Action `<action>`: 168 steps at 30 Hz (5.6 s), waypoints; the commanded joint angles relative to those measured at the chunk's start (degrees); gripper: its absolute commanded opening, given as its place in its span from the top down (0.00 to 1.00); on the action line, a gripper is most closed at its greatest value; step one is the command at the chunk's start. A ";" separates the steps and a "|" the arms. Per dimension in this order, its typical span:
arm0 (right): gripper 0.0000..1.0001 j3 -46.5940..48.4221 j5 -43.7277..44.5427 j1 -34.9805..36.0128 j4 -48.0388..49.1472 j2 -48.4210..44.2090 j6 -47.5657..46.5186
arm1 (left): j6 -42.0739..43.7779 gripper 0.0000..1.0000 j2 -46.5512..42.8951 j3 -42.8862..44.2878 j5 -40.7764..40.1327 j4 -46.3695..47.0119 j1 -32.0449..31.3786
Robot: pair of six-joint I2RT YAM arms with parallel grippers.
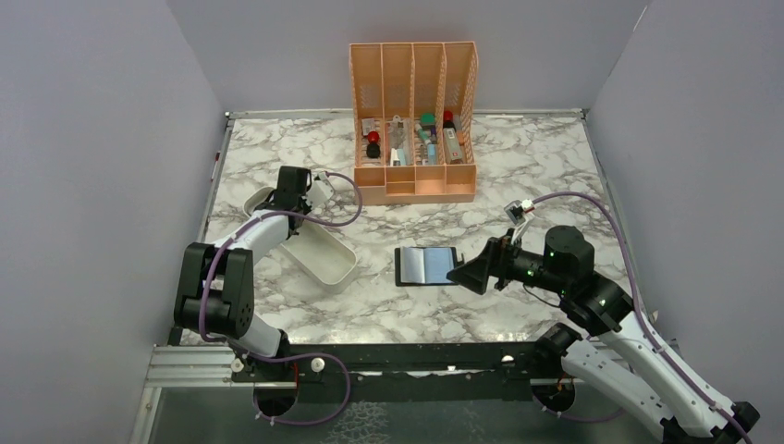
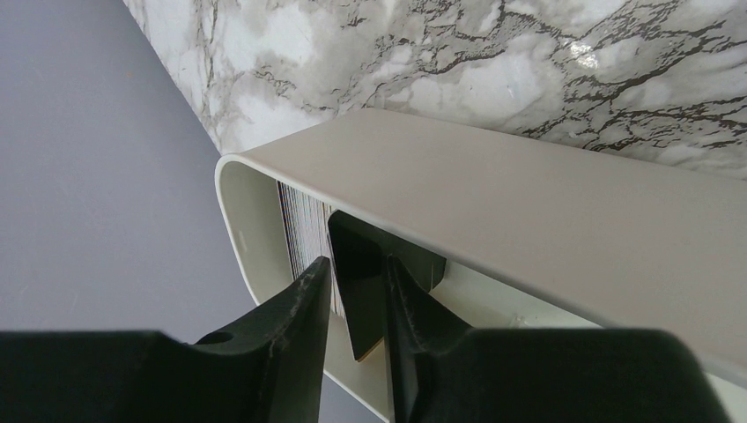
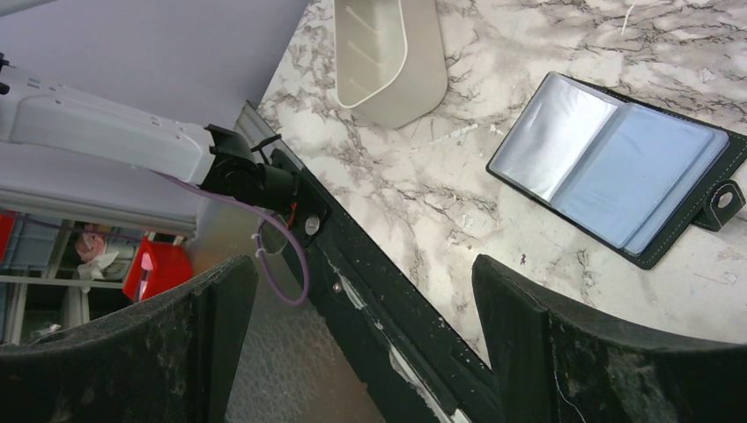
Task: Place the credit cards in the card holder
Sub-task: Pick up the credit card from the storage box, then insert the credit card into the card holder.
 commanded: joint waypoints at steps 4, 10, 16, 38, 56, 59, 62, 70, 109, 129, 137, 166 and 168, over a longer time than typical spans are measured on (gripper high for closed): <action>0.02 1.14 0.68 -0.19 0.10 -0.25 -0.39 | 0.19 0.86 -1.50 2.29 -1.46 -0.34 -0.41; 0.02 0.89 0.47 -0.15 0.57 -0.08 -0.28 | -5.06 0.98 -4.10 4.57 1.60 -6.73 -2.78; 0.02 0.05 -0.58 -0.15 1.52 0.60 0.26 | -12.82 1.00 -9.49 5.45 3.84 -12.08 -7.03; 0.03 -1.00 -2.25 -0.16 3.14 1.59 1.63 | -16.25 1.00 -13.08 7.67 5.93 -20.83 -4.30; 0.03 0.95 -0.94 -0.15 2.30 2.91 -0.22 | -13.58 1.00 -3.21 13.15 15.31 -17.14 0.29; 0.03 1.27 -1.24 -0.16 2.42 3.46 -0.33 | -12.27 1.00 -2.35 13.37 14.94 -16.93 0.42; 0.03 1.22 -1.26 -0.15 2.52 3.36 -0.10 | -11.19 0.93 0.37 13.44 13.11 -16.69 1.27; 0.03 1.48 -0.89 -0.14 2.42 2.92 -0.47 | -9.43 0.92 3.48 14.13 9.56 -14.60 2.14; 0.03 -3.25 1.76 -0.15 4.17 4.54 0.05 | -41.61 1.00 -11.33 23.74 22.69 -19.86 0.29; 0.09 -3.12 23.59 -0.15 2.45 20.20 -4.47 | -93.03 1.00 -15.24 -0.86 50.24 14.75 -16.31; 0.09 -1.05 31.11 -0.15 4.85 30.28 -6.73 | -101.43 1.00 -13.69 -11.27 46.20 26.92 -21.22; 0.79 -3.12 34.12 -0.19 16.07 43.81 -6.75 | -100.97 1.00 7.95 -11.27 38.36 35.22 -30.39; 0.83 -3.47 33.57 -0.15 15.96 43.81 -6.34 | -101.62 1.00 8.74 -11.25 38.73 35.95 -30.90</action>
